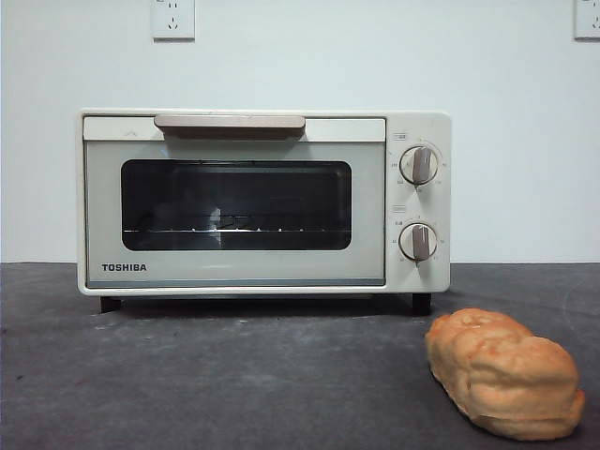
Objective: The left arm flap open the oven, the right arm pick bread and place it into oven, the left arm flap close the oven
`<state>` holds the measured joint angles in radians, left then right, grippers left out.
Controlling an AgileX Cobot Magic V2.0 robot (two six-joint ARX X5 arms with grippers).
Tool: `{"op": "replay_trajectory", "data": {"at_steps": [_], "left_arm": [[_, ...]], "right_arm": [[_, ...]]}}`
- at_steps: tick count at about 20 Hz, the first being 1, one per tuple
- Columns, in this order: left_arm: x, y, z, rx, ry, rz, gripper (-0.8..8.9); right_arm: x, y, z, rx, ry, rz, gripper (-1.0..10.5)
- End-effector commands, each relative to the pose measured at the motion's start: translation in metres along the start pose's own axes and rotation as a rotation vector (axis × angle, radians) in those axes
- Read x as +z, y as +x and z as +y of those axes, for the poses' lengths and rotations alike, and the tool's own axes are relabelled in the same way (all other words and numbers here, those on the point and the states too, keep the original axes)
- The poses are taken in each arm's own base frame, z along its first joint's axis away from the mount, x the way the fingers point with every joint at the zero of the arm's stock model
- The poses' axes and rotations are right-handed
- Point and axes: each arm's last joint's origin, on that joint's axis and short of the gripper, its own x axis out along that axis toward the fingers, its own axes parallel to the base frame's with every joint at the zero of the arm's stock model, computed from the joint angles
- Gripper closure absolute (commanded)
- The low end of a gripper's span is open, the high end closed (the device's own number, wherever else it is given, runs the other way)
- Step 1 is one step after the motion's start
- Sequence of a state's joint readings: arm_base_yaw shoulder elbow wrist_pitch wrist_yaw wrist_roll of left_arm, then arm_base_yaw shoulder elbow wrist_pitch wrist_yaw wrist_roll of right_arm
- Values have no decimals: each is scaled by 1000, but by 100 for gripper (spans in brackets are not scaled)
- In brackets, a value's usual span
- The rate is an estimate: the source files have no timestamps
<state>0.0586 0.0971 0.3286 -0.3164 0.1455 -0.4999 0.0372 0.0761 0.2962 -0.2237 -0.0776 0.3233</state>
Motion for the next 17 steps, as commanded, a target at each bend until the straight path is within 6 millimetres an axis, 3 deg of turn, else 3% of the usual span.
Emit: {"op": "replay_trajectory", "data": {"at_steps": [1,9,17], "left_arm": [[17,-4,-11,-28,66,28,795],[45,0,-30,-81,214,241,796],[60,10,-43,-246,264,461,797]], "right_arm": [[17,-1,6,3,0,20,940],[54,8,23,118,-111,284,939],[72,26,34,296,-164,562,940]]}}
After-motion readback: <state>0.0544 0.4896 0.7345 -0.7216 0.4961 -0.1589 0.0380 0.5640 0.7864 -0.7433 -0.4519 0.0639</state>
